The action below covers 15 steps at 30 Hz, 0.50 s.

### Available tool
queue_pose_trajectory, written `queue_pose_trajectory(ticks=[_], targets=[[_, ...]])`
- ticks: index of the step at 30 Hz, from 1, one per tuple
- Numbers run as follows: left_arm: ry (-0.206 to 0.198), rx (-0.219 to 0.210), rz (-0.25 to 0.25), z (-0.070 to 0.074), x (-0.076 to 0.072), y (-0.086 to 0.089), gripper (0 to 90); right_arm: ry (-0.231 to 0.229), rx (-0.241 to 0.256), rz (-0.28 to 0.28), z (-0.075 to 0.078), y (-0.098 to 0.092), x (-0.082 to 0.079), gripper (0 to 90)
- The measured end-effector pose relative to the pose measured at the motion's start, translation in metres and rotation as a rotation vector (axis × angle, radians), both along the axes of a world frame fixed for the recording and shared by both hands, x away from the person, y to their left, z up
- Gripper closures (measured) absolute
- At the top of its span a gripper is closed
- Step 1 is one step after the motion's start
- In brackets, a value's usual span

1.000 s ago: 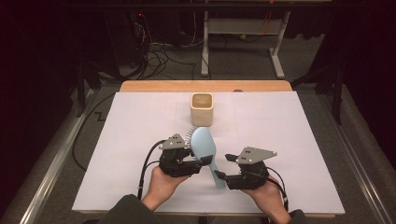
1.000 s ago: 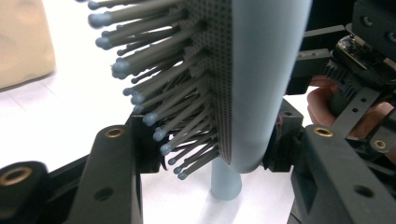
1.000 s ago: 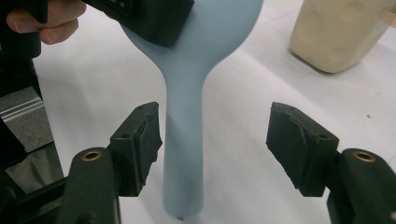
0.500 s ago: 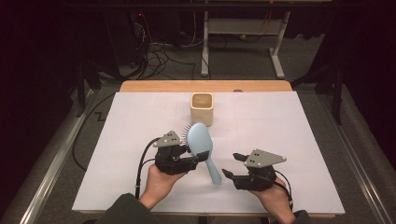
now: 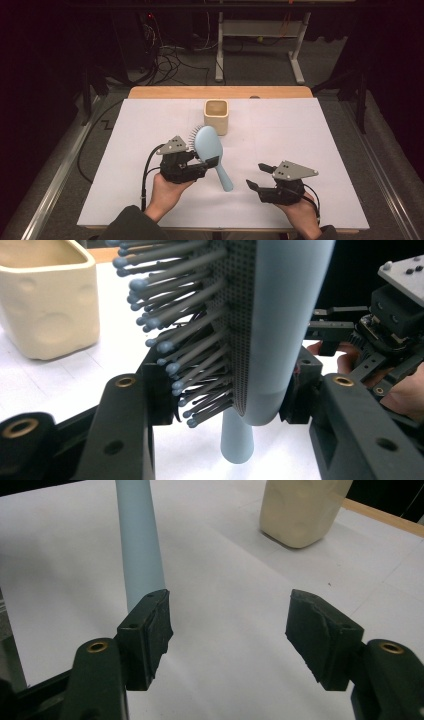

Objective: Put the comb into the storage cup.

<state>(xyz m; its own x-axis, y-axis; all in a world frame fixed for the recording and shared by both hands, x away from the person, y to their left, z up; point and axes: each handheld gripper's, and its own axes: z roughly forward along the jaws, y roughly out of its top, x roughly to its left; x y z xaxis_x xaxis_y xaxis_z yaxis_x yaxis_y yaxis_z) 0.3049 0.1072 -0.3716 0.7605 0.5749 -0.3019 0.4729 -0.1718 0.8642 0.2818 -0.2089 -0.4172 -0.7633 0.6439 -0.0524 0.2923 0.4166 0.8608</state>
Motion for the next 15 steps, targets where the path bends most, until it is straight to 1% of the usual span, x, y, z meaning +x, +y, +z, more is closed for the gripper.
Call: queue_pose_trajectory(ticks=[10,15], targets=[[-0.003,-0.002,0.013,0.003,0.002,0.006,52.5,0.009,0.022,-0.040,-0.005,-0.017,0.000,33.0],[-0.006,-0.003,0.021,0.004,0.002,0.008,52.5,-0.003,0.040,-0.052,-0.008,-0.027,0.000,34.2]])
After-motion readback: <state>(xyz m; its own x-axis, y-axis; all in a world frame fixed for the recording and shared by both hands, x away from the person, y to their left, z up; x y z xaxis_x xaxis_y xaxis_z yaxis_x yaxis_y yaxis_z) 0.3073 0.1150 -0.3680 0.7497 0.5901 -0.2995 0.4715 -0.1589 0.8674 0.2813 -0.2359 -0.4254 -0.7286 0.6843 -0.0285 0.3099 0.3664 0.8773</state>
